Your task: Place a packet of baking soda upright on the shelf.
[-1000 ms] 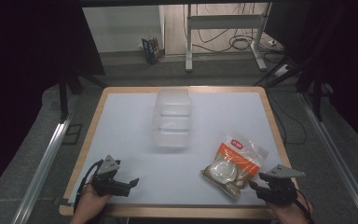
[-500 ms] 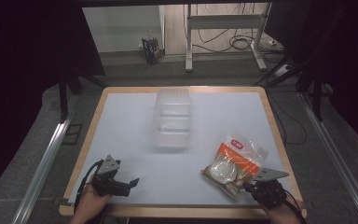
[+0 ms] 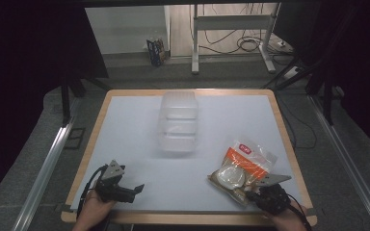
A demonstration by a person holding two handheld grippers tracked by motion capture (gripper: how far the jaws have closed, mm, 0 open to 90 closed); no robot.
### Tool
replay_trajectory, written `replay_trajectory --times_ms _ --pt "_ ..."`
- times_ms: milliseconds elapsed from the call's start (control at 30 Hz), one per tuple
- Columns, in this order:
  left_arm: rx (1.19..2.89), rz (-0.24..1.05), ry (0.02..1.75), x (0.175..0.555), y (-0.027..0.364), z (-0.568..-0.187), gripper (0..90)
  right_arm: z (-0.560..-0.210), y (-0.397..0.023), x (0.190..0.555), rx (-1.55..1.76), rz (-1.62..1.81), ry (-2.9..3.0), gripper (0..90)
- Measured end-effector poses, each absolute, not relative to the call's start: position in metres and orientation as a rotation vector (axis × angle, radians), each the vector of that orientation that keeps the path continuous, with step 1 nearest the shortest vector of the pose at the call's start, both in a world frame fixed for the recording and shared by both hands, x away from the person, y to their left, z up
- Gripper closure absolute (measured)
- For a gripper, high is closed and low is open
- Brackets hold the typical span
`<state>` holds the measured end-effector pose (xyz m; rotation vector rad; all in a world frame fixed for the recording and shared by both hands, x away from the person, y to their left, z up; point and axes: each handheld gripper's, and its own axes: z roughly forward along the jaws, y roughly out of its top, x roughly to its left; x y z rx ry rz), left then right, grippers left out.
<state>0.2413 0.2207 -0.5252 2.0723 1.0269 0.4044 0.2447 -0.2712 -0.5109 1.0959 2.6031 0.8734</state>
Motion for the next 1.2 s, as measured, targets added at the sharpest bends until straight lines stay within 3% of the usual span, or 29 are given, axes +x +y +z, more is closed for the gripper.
replay_trajectory --times_ms 867,1200 --pt "2.097 0.411 1.019 0.242 0.218 -0.526 0.0 -0.516 -0.216 0.255 0.935 0.928 2.680 88.2" --pt "2.111 0.419 1.009 0.241 0.216 -0.526 0.0 -0.514 -0.226 0.250 0.942 0.916 2.704 82.4"
